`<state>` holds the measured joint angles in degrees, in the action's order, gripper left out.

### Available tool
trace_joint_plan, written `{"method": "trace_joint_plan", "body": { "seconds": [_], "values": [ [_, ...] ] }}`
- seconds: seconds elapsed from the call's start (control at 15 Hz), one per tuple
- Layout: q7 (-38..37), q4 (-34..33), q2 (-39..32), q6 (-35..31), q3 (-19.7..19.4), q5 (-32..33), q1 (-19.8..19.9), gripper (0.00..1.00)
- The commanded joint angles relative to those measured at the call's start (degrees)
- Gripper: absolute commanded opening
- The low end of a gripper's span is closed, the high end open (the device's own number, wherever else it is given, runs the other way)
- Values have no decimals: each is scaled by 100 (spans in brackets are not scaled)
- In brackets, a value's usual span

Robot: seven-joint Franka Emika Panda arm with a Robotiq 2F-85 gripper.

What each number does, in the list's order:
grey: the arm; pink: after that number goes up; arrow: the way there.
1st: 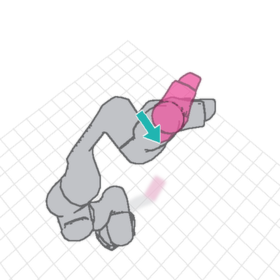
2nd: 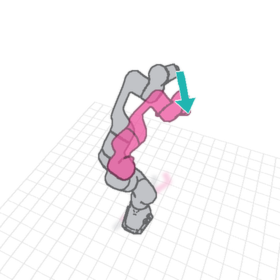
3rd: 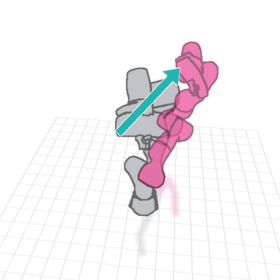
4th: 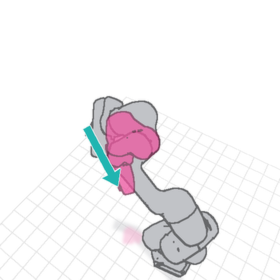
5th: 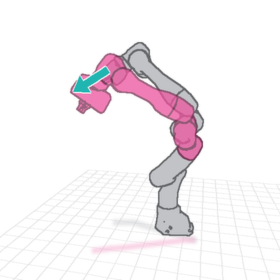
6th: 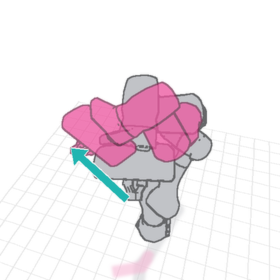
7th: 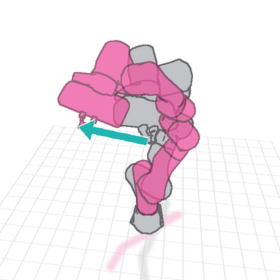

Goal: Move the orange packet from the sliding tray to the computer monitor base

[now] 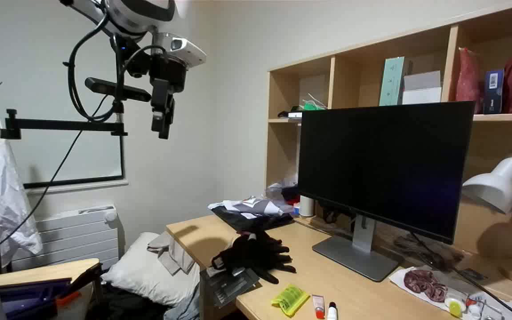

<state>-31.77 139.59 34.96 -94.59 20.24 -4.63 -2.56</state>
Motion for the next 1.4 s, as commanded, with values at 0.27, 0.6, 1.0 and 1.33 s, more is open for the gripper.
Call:
{"method": "trace_joint_plan", "body": {
  "seconds": [0.27, 0.6, 1.0, 1.33],
  "values": [
    [447, -417, -382, 210, -273, 482, -14, 100],
    [1498, -779, -1057, -129, -843, 1272, 99, 100],
    [2885, -1136, -2340, -939, -1868, 1920, 397, 100],
    [3429, -1439, -3360, -1615, -2442, 2044, 684, 100]
  ]
}}
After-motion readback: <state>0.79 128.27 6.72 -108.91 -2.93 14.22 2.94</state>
